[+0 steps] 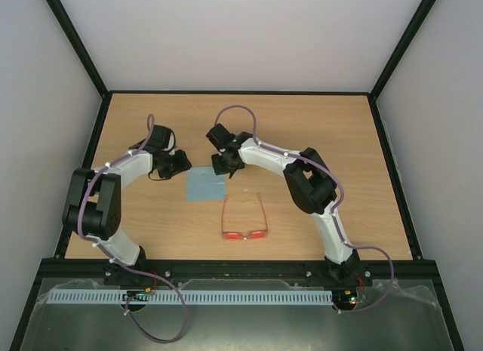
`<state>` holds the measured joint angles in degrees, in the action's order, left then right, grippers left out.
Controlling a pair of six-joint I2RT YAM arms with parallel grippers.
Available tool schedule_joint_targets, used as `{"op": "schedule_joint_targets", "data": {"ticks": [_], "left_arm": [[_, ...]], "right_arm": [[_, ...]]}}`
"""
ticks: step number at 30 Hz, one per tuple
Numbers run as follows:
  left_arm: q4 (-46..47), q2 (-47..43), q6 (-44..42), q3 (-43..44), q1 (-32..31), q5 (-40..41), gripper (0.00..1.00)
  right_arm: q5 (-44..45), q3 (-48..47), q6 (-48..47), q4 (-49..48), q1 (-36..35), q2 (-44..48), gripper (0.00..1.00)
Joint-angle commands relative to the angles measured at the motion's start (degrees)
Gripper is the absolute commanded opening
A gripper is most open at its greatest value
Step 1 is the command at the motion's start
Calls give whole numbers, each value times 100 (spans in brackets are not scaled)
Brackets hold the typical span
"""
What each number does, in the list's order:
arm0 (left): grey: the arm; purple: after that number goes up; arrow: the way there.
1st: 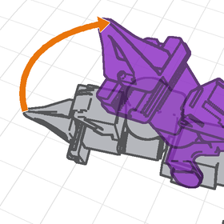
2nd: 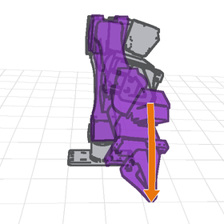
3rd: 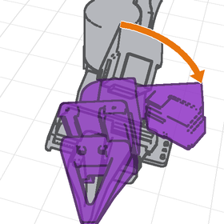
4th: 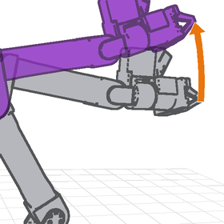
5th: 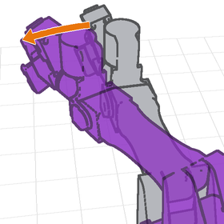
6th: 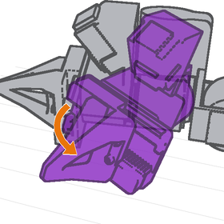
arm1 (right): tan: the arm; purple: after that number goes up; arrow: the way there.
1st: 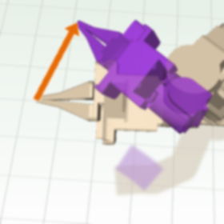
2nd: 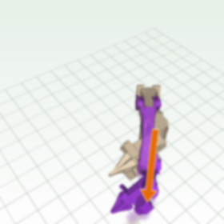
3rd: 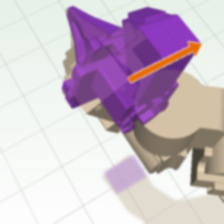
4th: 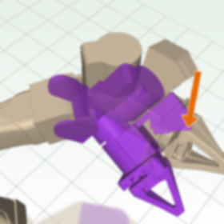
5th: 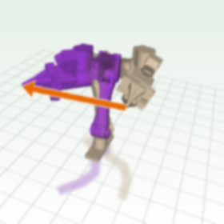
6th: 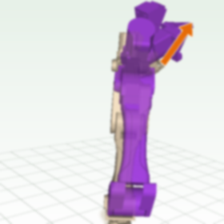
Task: Organize the sunglasses
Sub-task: Fold the glasses cleaning cloth at the center of the board.
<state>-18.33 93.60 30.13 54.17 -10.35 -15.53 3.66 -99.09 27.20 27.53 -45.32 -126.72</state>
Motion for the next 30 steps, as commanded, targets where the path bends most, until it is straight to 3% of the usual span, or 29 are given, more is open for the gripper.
{"op": "schedule_joint_targets", "data": {"ticks": [1, 20, 30], "left_arm": [[53, 192, 18, 156, -81, -55, 48], [25, 1054, -49, 667, -222, 341, 33], [40, 1256, -79, 625, -305, 495, 30]], "right_arm": [[-20, -115, -52, 112, 101, -5, 1], [-155, -360, -110, 183, 160, -199, 1], [-173, -349, -102, 158, 155, -218, 1]]}}
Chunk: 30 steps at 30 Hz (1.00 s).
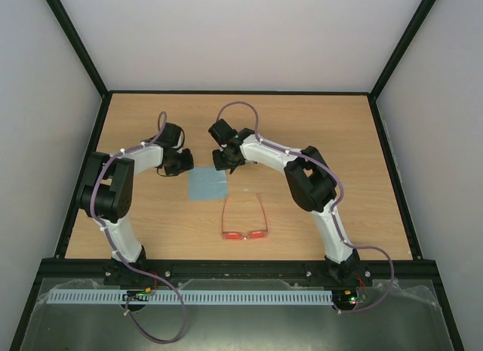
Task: Organize the sunglasses
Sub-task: Fold the glasses cleaning cloth at the center of the board.
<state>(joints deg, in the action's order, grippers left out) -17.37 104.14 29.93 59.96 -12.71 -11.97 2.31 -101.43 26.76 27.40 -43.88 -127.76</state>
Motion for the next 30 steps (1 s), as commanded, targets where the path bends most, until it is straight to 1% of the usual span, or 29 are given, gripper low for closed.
{"op": "schedule_joint_targets", "data": {"ticks": [1, 5, 11, 16, 22, 30], "left_arm": [[-49, 226, -60, 50, -80, 142, 28], [-90, 252, -59, 51, -121, 241, 19], [-217, 223, -75, 33, -236, 538, 16], [-209, 241, -34, -19, -272, 604, 3], [-279, 61, -1, -14, -268, 684, 2], [-322, -280, 43, -85, -279, 687, 2]], "right_arm": [[-45, -107, -57, 177, 11, -101, 1], [-37, -97, -66, 177, 20, -94, 1], [-48, -78, -66, 168, 20, -105, 1], [-63, -32, -53, 143, 25, -74, 1], [-82, 12, -66, 128, 20, -33, 1], [-230, 420, -47, -87, 20, 228, 1]]}}
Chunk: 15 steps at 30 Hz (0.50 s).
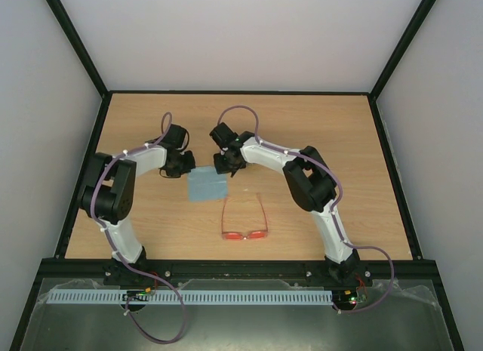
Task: Organize the sunglasses
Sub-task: Fold the glasses cleaning cloth at the center of the board.
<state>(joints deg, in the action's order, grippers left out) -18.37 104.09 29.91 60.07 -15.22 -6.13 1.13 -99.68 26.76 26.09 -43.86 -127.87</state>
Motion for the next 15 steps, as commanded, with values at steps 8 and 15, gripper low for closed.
{"op": "schedule_joint_targets", "data": {"ticks": [8, 15], "left_arm": [[-204, -482, 123, -197, -122, 86, 2], [-214, -661, 204, -300, -232, 107, 2]], "right_arm": [[-130, 553, -22, -70, 17, 481, 1], [-130, 637, -22, -70, -9, 646, 1]]}}
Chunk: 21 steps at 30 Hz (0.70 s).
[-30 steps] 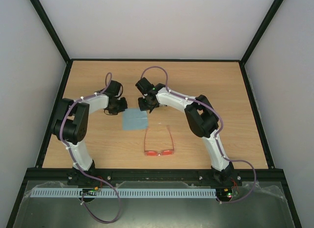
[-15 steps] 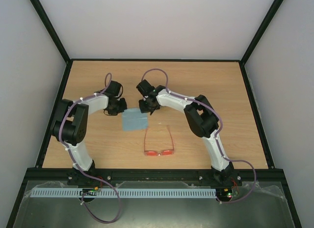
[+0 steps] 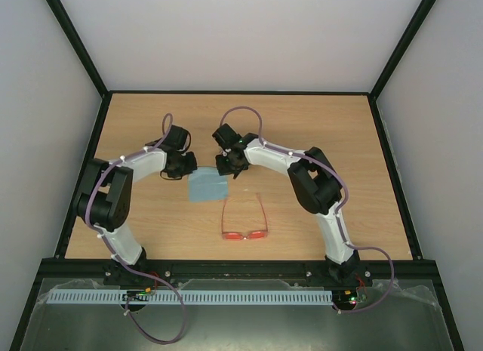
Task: Organize the sunglasses
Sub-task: Fold the glasses cleaning cloth at the center of the board.
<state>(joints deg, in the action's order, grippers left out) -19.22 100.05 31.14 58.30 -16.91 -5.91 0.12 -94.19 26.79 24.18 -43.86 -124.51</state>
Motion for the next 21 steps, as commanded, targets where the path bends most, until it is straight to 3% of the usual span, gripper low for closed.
{"op": "schedule_joint_targets", "data": {"ticks": [1, 21], "left_arm": [[-135, -295, 100, -145, -71, 90, 2], [-114, -882, 275, -643, -255, 151, 2]], "right_arm": [[-22, 112, -17, 115, -10, 340, 1], [101, 688, 97, 36, -311, 839, 1]]}}
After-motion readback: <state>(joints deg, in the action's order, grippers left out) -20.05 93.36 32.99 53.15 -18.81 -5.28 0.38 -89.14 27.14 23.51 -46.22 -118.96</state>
